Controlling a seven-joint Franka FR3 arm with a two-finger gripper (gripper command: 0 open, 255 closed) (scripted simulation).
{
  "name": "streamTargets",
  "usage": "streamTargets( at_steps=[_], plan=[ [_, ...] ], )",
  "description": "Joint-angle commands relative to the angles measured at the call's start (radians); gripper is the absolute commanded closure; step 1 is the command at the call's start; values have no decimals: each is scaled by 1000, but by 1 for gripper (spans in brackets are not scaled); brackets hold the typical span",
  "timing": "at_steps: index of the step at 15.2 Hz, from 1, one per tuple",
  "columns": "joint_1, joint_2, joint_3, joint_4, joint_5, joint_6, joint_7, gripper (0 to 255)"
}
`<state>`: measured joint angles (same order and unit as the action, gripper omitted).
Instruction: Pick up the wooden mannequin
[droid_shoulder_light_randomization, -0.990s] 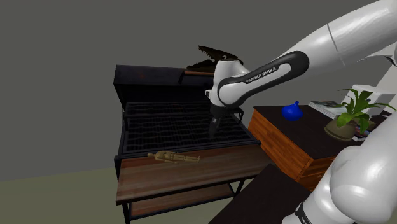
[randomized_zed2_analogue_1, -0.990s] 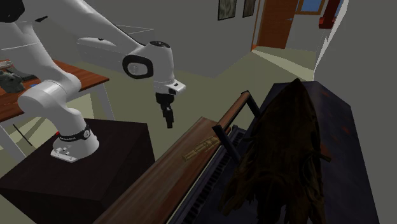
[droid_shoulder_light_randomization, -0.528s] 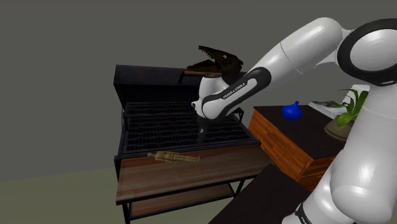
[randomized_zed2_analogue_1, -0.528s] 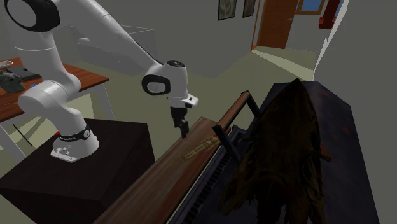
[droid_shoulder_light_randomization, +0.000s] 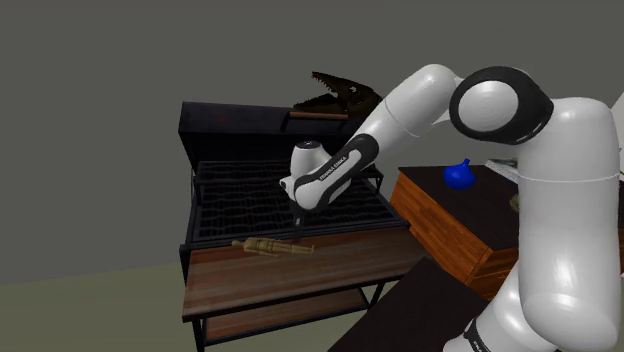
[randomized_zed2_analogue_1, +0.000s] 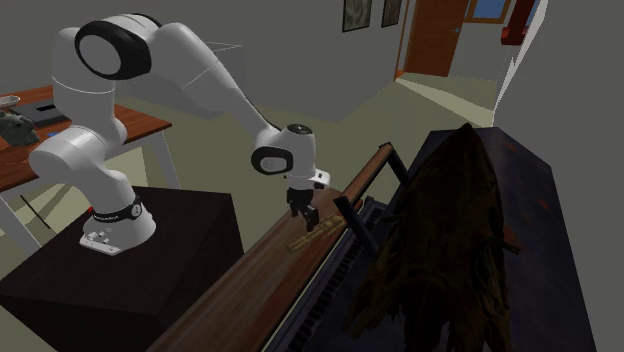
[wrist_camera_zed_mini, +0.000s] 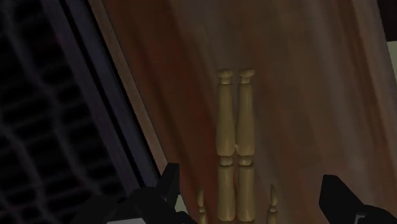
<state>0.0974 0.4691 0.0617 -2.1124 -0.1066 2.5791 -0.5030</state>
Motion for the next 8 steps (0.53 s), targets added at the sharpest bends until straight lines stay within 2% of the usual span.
streamTargets(
  at_steps=[1,3,8],
  plan=[
    [8,82,3,71,-13,13,-15,0],
    [13,131,5,112,-20,21,-24,0],
    [19,191,-3,130,-27,63,-18,0]
  ],
)
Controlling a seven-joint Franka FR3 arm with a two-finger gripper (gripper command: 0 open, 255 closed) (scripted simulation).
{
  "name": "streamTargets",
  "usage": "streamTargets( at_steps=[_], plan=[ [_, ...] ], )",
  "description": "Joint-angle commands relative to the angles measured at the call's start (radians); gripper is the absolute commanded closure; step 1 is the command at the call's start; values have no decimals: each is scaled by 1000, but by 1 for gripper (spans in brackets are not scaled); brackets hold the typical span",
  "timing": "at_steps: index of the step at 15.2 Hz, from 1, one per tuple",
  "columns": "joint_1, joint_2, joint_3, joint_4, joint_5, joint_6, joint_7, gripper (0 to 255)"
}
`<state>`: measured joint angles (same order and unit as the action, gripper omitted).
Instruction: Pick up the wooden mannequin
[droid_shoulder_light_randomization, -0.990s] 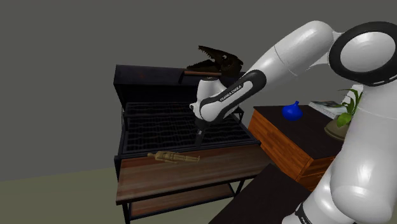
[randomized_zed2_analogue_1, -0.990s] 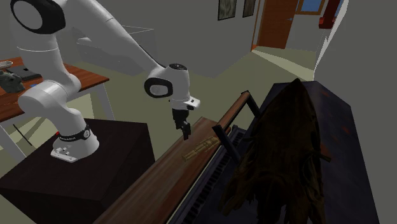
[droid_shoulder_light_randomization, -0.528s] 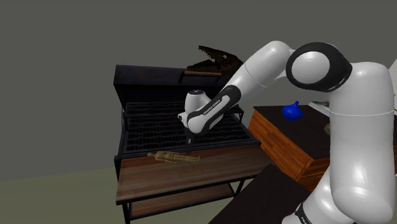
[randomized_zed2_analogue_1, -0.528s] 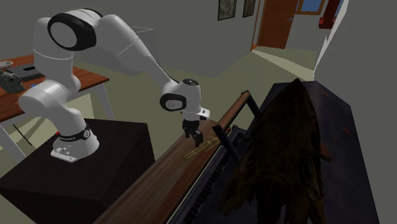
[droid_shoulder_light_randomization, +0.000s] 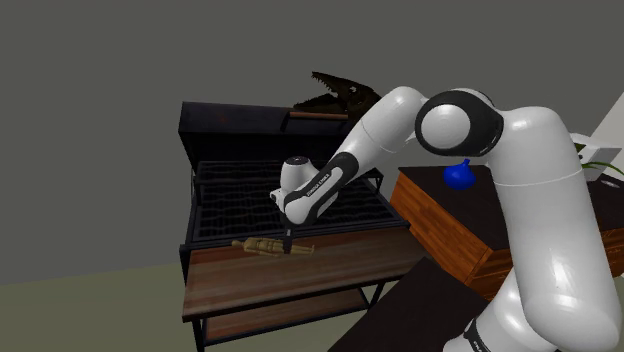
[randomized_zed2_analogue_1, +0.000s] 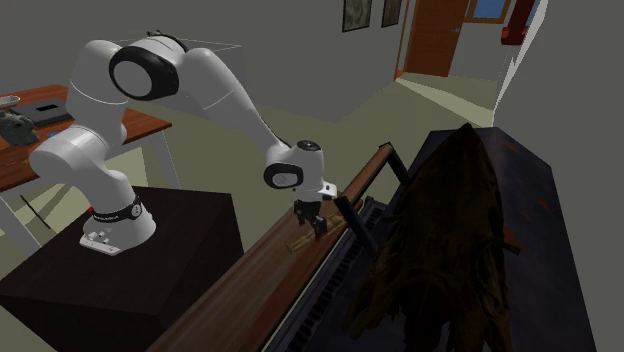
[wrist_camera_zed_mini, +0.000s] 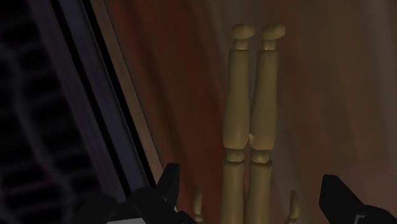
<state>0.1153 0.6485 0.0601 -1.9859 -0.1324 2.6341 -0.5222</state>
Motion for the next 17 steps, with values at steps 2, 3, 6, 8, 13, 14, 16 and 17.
streamTargets(
  at_steps=[2,3,6,8,13,14,16,17],
  plan=[
    [4,43,-5,15,-5,29,4,0],
    [4,43,-5,14,-5,29,4,0],
    [5,43,-5,14,-5,29,4,255],
    [5,43,-5,15,-5,29,4,255],
    [5,43,-5,15,-5,29,4,255],
    [4,43,-5,15,-5,29,4,255],
    [2,18,-2,6,-2,13,2,255],
    [1,6,-1,1,-1,5,0,255]
  ],
)
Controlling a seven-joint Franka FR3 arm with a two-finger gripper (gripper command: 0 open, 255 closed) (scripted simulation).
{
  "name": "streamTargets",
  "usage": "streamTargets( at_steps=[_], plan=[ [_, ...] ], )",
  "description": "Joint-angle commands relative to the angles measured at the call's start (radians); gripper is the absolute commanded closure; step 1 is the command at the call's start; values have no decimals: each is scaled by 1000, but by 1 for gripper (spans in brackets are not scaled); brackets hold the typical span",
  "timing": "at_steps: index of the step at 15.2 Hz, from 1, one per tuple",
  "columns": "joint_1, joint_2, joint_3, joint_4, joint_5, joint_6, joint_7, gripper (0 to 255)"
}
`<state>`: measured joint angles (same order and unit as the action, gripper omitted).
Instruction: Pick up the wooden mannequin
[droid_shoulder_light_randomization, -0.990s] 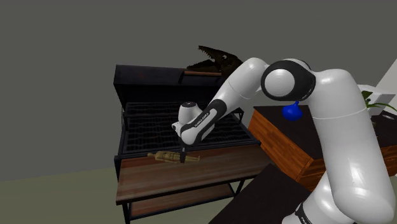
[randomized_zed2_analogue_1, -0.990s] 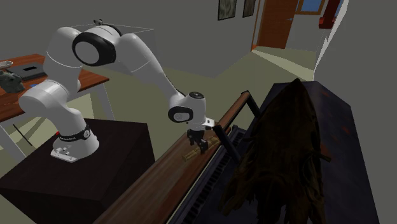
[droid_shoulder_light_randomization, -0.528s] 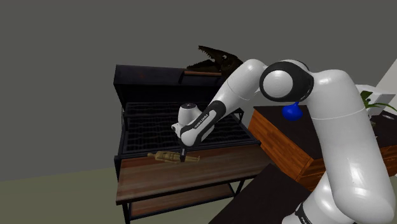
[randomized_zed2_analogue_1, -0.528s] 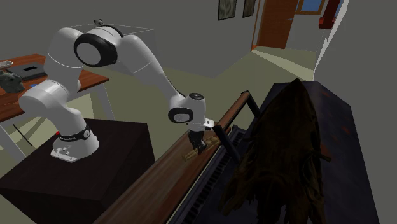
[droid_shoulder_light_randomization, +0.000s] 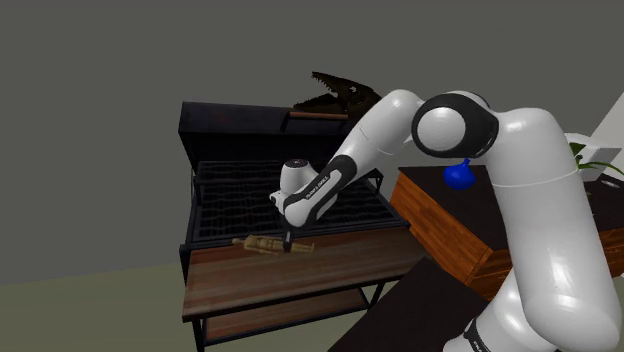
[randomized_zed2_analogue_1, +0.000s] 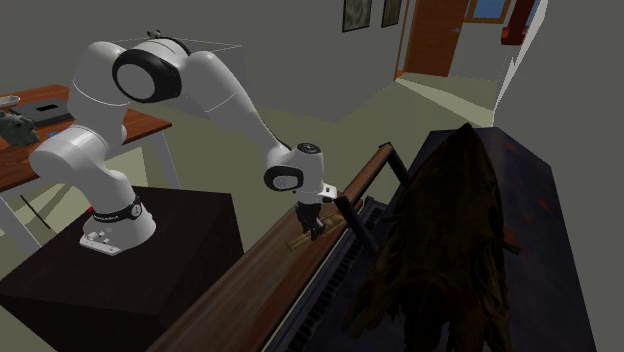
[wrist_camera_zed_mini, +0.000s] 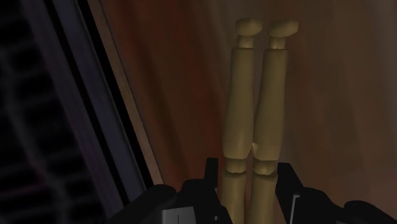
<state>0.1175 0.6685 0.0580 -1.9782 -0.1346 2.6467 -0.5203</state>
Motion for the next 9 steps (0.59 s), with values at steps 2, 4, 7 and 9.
streamTargets(
  at_steps=[2,4,7,9],
  plan=[
    [-4,-38,5,-13,4,-25,-4,255],
    [-6,-62,7,-20,7,-42,-6,255],
    [-9,-97,12,-29,11,-68,-10,255],
    [-11,-120,15,-33,15,-87,-13,255]
  ],
)
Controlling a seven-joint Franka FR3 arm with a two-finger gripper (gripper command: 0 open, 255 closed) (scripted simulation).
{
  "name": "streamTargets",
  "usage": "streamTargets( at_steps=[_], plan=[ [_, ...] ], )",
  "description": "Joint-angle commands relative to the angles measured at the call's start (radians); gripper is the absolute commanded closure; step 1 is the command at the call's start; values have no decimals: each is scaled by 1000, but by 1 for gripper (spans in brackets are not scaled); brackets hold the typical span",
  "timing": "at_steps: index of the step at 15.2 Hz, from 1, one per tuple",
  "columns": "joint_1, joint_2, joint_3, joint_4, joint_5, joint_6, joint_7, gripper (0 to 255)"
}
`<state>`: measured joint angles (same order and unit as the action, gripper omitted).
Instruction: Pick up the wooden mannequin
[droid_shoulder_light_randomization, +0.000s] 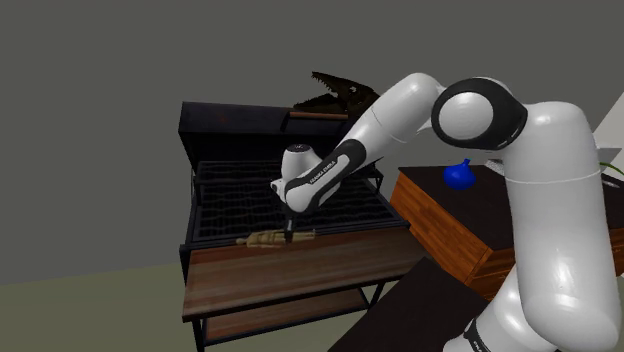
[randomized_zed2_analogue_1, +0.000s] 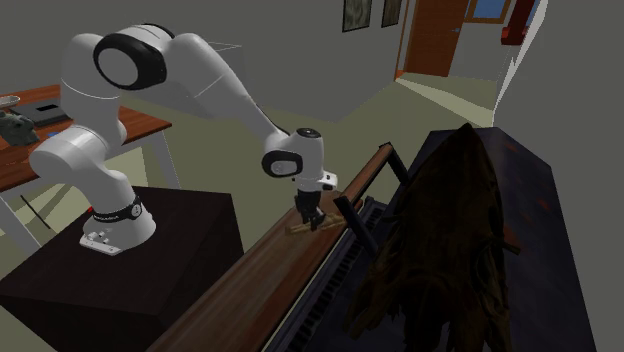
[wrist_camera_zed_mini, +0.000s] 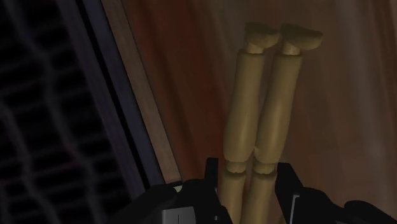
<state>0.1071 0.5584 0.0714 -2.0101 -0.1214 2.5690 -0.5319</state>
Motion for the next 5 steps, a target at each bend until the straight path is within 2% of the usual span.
streamTargets(
  at_steps=[1,5],
  plan=[
    [-2,-21,3,-3,3,-18,-3,255],
    [-4,-45,6,-6,7,-39,-6,255]
  ],
)
